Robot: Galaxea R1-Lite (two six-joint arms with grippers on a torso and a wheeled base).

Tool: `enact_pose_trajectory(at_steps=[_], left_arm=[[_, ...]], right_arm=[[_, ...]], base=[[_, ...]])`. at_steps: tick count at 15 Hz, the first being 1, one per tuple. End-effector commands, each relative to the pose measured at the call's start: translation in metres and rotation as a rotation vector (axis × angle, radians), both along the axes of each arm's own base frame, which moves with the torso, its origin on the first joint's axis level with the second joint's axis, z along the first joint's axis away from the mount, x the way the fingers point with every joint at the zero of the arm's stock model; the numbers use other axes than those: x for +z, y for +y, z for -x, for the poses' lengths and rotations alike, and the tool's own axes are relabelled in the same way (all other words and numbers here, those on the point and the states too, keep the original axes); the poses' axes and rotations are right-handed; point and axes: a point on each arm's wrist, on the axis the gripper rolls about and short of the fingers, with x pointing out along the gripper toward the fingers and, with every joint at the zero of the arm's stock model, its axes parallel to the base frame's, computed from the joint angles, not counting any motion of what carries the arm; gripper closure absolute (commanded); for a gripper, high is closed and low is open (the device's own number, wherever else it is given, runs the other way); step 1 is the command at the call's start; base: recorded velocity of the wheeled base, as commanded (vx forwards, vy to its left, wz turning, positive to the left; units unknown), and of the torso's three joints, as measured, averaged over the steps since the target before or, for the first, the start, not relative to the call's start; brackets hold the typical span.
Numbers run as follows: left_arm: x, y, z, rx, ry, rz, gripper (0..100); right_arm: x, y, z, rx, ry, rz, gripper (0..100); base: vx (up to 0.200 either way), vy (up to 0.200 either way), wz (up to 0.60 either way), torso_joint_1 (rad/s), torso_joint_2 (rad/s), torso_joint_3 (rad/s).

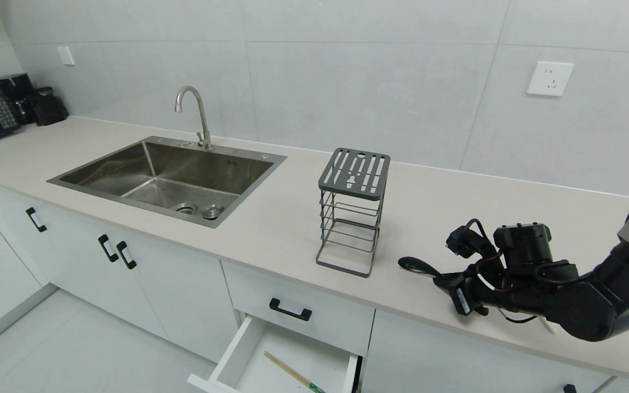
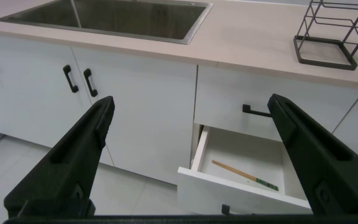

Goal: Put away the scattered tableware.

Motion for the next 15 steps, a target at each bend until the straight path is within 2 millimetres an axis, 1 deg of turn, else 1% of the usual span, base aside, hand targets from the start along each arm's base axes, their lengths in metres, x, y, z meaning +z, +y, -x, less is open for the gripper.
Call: enact_pose_trajectory(at_steps=[1,3,4,7,8,12,13,15], left_arm=[[0.0,0.0,0.0,0.001,0.001,0.0,0],[0.0,0.0,0.0,0.001,0.001,0.0,0],[0.0,0.0,0.0,0.001,0.001,0.0,0],[0.0,0.0,0.0,0.001,0.001,0.0,0],[0.0,0.0,0.0,0.001,0.003,0.0,0],[0.0,0.0,0.0,0.001,0.001,0.0,0],[0.0,0.0,0.0,0.001,0.001,0.0,0],[0.0,0.0,0.0,0.001,0.001,0.0,0]], right_arm=[[0.018,-0.002,0.007,-0.001,-0.054,-0.012,100],[0.037,-0.004,0.017,-0.006,-0.103,-0.028,100],[0.04,-0.005,0.023,-0.005,-0.107,-0.028,100],[0.045,-0.006,0.027,0.0,-0.125,-0.026,100],[0.049,-0.007,0.031,0.004,-0.133,-0.025,100],[0.053,-0.012,0.059,0.034,-0.134,-0.002,100],[0.056,-0.013,0.062,0.035,-0.143,-0.003,100],[0.059,-0.013,0.062,0.04,-0.159,-0.001,100]], base=[[0.0,0.0,0.0,0.0,0.0,0.0],[0.0,0.0,0.0,0.0,0.0,0.0],[0.0,0.0,0.0,0.0,0.0,0.0],[0.0,0.0,0.0,0.0,0.0,0.0],[0.0,0.0,0.0,0.0,0.0,0.0],[0.0,0.0,0.0,0.0,0.0,0.0],[0.0,0.0,0.0,0.0,0.0,0.0],[0.0,0.0,0.0,0.0,0.0,0.0]])
